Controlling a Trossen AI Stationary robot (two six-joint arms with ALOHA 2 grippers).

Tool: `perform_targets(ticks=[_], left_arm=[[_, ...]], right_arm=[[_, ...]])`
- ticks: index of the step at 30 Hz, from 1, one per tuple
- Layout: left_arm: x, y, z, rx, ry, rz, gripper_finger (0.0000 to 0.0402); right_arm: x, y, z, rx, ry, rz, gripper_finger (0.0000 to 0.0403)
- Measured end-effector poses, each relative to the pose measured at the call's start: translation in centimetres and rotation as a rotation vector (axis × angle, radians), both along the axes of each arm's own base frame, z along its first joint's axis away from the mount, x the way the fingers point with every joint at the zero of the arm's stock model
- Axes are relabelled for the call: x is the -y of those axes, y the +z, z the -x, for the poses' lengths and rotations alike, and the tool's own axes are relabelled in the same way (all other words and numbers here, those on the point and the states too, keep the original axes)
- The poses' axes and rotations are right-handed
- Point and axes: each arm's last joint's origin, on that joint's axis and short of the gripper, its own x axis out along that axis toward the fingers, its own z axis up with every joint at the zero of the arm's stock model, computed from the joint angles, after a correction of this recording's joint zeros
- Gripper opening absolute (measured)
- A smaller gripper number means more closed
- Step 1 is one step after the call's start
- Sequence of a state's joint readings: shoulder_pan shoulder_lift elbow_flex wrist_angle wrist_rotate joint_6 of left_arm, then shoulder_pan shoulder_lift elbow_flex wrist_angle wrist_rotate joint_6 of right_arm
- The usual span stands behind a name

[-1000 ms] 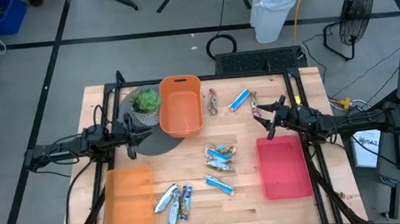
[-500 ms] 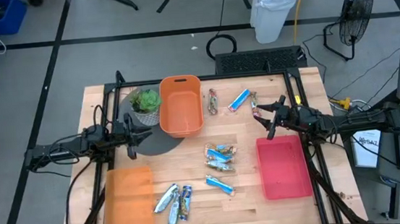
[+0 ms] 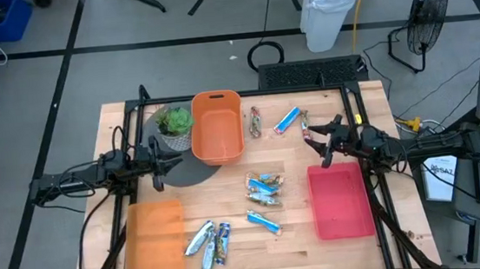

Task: Pick and place Granola Bars by type
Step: Put the red granola bar into the orange bin

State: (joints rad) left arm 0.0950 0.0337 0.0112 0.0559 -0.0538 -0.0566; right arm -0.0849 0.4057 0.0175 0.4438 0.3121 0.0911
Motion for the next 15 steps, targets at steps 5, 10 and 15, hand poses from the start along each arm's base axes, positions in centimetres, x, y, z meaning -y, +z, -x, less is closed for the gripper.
perform_targets(ticks=[5,10,15], left_arm=[[0.00,0.00,0.00,0.000,0.000,0.000,0.0088],[0.00,0.00,0.00,0.000,0.000,0.000,0.0088],[0.00,0.01,0.00,0.000,0.000,0.000,0.0088]], right_arm=[[0.16,0.22,0.08,0.036,-0.059,-0.026,0.0217],[0.23,0.62,0.15,0.077,-0.083,-0.021,0.0217],[0.21,0.57,0.13,0.081,-0.074,-0.044,0.0215]])
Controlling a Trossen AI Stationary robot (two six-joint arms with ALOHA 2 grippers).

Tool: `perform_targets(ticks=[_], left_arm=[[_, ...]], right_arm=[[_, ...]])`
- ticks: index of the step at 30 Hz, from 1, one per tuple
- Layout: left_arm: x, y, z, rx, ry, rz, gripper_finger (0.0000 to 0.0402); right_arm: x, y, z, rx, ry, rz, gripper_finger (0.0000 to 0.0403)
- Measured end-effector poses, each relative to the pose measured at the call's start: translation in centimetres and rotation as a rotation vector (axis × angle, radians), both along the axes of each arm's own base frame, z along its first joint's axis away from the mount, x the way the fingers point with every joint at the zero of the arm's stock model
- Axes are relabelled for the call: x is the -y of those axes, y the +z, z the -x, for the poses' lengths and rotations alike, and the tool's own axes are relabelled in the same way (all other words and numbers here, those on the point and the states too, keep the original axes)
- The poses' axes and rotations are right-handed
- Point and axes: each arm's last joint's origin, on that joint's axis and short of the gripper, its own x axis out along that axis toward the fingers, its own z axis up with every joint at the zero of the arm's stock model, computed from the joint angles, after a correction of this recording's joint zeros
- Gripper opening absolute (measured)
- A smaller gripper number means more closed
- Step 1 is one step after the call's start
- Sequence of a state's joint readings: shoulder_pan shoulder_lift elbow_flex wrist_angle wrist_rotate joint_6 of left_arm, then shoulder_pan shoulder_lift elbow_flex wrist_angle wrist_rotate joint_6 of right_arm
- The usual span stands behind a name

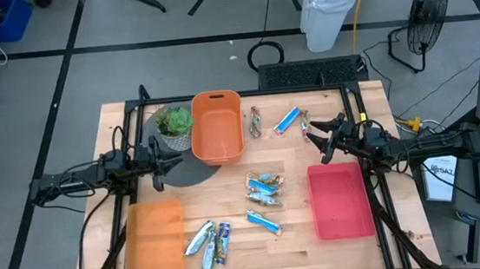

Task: Pick and place Granola Bars by type
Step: Put the red granola bar into the orange bin

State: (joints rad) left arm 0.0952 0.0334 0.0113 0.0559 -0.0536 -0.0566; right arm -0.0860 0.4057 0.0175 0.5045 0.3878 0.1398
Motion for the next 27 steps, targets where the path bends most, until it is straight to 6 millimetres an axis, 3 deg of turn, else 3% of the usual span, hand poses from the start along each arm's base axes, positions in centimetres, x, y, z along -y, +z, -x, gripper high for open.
perform_targets(ticks=[7,10,14,17,20,23,27], left_arm=[[0.0,0.0,0.0,0.000,0.000,0.000,0.0088],[0.0,0.0,0.0,0.000,0.000,0.000,0.0088],[0.0,0.0,0.0,0.000,0.000,0.000,0.0088],[0.0,0.0,0.0,-0.001,0.000,0.000,0.0088],[0.0,0.0,0.0,0.001,-0.001,0.000,0.0088],[0.0,0.0,0.0,0.000,0.000,0.000,0.0088],[0.0,0.0,0.0,0.000,0.000,0.000,0.0088]], right_arm=[[0.0,0.1,0.0,0.008,-0.005,-0.002,0.0216],[0.1,-0.1,-0.4,-0.157,-0.010,0.026,0.0211],[0.6,5.5,-1.9,-0.335,-0.142,0.044,0.0207],[2.0,7.6,-3.0,-0.621,-0.306,0.031,0.0206],[4.0,9.9,-4.4,-0.755,-0.374,-0.079,0.0207],[6.5,9.3,-5.5,-0.917,-0.366,-0.234,0.0207],[9.6,6.7,-6.5,-1.036,-0.365,-0.403,0.0208]])
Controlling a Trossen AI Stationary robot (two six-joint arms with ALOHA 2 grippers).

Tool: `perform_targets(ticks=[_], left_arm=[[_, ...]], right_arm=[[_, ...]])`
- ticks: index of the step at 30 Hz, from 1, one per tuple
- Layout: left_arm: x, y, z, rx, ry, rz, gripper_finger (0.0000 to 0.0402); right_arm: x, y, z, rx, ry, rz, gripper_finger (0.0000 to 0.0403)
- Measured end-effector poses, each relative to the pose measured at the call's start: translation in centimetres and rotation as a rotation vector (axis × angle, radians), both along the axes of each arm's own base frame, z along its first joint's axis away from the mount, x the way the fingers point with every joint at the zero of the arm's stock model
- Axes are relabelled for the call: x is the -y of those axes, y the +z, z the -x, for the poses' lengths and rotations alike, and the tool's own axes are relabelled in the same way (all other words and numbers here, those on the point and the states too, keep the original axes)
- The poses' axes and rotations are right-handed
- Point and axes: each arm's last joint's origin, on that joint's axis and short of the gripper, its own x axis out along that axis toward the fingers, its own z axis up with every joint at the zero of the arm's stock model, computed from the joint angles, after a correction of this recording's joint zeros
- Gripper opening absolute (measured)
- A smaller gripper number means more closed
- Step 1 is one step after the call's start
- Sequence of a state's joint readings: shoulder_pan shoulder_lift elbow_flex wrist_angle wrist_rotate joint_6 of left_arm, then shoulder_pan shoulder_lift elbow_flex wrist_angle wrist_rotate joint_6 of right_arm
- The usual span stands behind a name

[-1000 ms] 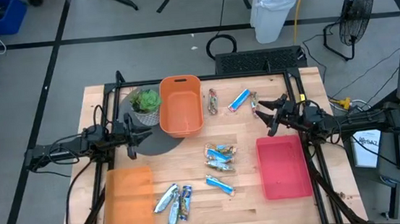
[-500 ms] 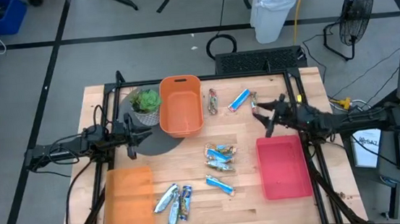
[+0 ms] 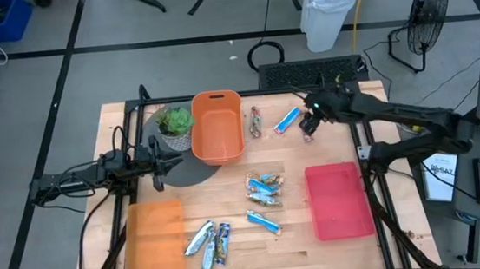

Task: Pick and place Granola Bars by type
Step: Put the red granola bar into the orange bin

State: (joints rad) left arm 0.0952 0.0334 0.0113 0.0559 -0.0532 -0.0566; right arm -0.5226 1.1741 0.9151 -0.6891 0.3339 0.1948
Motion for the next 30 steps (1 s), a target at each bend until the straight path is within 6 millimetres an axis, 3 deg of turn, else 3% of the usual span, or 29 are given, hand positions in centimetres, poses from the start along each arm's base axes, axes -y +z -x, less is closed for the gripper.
perform_targets(ticks=[5,10,18,30], left_arm=[[0.0,0.0,0.0,0.000,0.000,0.000,0.0088],[0.0,0.0,0.0,0.000,0.000,0.000,0.0088],[0.0,0.0,0.0,0.000,0.000,0.000,0.0088],[0.0,0.0,0.0,0.000,0.000,0.000,0.0088]], right_arm=[[1.5,-4.1,0.1,-0.080,-0.032,-0.200,0.0208],[1.5,-6.1,0.6,-0.096,-0.124,-0.250,0.0208],[0.5,-8.6,1.4,-0.044,-0.146,-0.366,0.0208],[0.1,-10.2,1.3,0.077,-0.115,-0.407,0.0208]])
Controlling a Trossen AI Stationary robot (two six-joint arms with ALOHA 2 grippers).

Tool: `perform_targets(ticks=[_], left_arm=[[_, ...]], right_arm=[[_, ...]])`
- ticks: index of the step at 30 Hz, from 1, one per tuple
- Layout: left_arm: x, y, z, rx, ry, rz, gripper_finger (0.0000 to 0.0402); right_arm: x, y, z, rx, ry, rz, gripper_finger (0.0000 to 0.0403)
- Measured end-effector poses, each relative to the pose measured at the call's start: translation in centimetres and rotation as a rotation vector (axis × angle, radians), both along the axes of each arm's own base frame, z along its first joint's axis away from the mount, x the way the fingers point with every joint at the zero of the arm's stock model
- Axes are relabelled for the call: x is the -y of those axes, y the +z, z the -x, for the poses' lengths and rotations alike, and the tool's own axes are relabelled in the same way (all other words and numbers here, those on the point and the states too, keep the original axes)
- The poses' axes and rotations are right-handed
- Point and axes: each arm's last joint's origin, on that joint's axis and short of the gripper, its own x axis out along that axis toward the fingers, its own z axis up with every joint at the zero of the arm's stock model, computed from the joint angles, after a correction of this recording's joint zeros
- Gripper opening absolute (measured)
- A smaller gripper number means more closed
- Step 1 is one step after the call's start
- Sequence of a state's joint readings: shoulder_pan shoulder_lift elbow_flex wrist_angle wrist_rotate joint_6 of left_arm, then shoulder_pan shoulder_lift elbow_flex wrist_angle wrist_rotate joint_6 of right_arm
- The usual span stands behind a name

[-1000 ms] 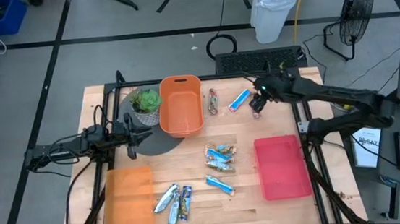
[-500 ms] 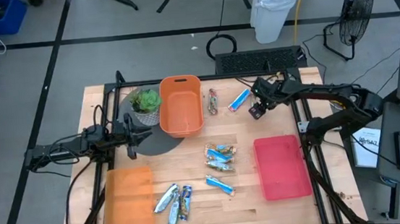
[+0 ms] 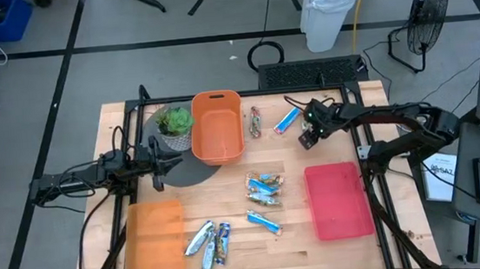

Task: Pick and place Granola Bars by type
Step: Put the red granola bar into the orange bin

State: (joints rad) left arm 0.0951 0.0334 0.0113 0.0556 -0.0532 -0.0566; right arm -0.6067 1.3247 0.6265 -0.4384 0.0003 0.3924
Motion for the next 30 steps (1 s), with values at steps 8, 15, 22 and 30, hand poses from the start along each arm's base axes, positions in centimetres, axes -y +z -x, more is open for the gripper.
perform_targets(ticks=[8,15,22,30], left_arm=[[0.0,0.0,0.0,0.000,0.000,0.000,0.0088],[0.0,0.0,0.0,0.000,-0.001,0.000,0.0088],[0.0,0.0,0.0,0.000,0.000,0.000,0.0088],[0.0,0.0,0.0,0.000,0.000,0.000,0.0088]], right_arm=[[0.0,-0.9,0.0,0.061,0.016,0.042,0.0184],[-0.3,-0.7,-0.6,0.085,0.159,0.089,0.0023],[-1.5,0.8,-1.7,0.169,0.314,0.199,0.0005],[-4.0,5.4,-1.8,0.374,0.438,0.362,0.0002]])
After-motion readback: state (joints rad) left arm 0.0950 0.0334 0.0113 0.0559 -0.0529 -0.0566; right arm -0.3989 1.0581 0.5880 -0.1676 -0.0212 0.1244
